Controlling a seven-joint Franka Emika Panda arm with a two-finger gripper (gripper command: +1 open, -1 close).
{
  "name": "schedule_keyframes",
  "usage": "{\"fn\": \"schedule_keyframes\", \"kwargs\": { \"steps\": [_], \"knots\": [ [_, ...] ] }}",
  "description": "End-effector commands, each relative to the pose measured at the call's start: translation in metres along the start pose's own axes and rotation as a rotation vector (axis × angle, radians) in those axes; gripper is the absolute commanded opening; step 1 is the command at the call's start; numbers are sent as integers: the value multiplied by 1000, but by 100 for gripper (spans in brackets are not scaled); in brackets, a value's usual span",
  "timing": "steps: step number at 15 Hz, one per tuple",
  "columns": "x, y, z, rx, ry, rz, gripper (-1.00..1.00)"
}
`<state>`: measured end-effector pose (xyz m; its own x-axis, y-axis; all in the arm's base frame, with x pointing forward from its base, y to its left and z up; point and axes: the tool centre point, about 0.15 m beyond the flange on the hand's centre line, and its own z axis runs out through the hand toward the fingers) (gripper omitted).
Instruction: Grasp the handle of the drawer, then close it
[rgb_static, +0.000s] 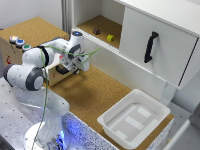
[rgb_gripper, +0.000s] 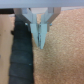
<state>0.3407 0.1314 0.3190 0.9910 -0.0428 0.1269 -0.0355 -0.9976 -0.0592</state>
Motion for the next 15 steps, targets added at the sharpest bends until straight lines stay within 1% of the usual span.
{"fn": "schedule_keyframes", "kwargs": {
  "steps": [1,5,9,12,15],
  "knots": [
    [5,-52,8,22,10,-59,-100],
    [7,-92,11,32,5,-95,-100],
    [20,-129,11,41,20,-111,-100],
    [30,-156,9,60,31,-115,-100],
    [30,-179,4,81,37,-142,-100]
  ]
}}
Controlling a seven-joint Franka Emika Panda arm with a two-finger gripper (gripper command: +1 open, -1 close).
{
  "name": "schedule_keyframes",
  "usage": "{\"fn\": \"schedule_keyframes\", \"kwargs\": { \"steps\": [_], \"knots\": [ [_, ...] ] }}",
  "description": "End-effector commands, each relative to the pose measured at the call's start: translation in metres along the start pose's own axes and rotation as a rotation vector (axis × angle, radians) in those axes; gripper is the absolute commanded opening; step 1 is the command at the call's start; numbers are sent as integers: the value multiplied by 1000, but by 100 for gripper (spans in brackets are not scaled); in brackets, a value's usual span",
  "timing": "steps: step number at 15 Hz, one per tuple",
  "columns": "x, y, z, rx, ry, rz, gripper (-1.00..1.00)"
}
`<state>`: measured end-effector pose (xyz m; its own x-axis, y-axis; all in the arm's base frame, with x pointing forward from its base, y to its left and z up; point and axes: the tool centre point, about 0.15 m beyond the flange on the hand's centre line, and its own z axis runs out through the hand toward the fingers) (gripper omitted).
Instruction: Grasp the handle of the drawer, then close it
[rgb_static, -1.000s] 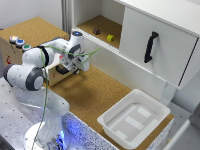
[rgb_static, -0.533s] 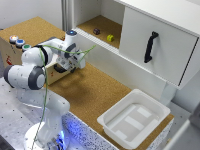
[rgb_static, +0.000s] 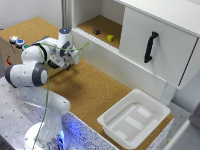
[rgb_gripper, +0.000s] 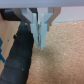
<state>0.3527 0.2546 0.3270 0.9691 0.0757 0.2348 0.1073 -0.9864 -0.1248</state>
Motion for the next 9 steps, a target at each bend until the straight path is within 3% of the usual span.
{"fn": "schedule_keyframes", "kwargs": {
  "steps": [1,4,7,8,9],
  "knots": [
    [28,-59,9,5,-61,-17,-100],
    [25,-66,0,20,-41,-26,-100],
    [21,-35,-10,-28,-42,31,-100],
    [19,-20,-14,-48,-44,50,100],
    [16,-6,-20,-75,-43,73,100]
  ]
}}
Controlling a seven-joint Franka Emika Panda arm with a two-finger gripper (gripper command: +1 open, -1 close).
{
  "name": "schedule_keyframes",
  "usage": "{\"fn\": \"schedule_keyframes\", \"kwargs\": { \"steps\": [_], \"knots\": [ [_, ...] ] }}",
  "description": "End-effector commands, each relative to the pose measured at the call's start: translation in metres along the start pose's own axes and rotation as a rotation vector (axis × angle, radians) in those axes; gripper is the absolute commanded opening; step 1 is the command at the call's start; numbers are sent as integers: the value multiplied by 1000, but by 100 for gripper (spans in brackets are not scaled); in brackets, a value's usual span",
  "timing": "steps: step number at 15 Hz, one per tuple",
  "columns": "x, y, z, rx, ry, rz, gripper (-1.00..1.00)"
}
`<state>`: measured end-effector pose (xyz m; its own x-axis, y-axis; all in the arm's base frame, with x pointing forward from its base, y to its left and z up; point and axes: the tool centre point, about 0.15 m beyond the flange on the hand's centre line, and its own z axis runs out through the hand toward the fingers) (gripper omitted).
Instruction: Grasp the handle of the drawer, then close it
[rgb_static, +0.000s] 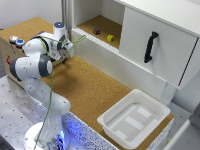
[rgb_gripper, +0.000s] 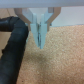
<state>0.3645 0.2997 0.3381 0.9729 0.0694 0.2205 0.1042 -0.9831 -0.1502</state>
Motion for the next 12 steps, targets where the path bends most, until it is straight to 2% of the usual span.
{"fn": "schedule_keyframes", "kwargs": {
  "steps": [1,4,12],
  "knots": [
    [-4,50,-27,-107,-26,82,100],
    [-7,74,-50,-136,2,124,100],
    [-7,74,-50,-136,2,124,100]
  ]
}}
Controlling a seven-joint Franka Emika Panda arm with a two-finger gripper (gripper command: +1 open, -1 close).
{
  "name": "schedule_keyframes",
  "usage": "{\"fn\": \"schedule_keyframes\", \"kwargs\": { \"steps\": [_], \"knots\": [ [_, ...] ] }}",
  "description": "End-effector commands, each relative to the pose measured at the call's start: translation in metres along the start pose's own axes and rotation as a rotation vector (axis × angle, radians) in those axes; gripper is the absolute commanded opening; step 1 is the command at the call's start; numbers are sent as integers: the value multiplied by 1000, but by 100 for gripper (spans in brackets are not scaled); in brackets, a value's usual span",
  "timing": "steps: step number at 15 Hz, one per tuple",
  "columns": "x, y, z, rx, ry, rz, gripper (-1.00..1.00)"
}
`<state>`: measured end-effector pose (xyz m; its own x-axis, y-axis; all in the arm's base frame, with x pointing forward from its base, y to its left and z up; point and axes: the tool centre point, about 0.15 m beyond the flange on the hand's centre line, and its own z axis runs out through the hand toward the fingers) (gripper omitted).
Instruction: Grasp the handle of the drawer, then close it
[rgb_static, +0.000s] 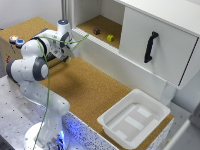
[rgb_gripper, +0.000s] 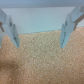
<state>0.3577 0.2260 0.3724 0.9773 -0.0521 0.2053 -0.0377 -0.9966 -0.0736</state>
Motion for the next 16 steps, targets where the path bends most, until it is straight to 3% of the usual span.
{"fn": "schedule_keyframes", "kwargs": {
  "steps": [1,8,9,11,13,16],
  "knots": [
    [-1,8,-3,-30,6,1,100],
    [-1,8,-3,-30,6,1,100],
    [0,3,-2,-3,2,7,100],
    [22,9,11,-4,15,2,100],
    [77,20,13,-5,99,29,100],
    [159,26,-15,0,216,-31,100]
  ]
}}
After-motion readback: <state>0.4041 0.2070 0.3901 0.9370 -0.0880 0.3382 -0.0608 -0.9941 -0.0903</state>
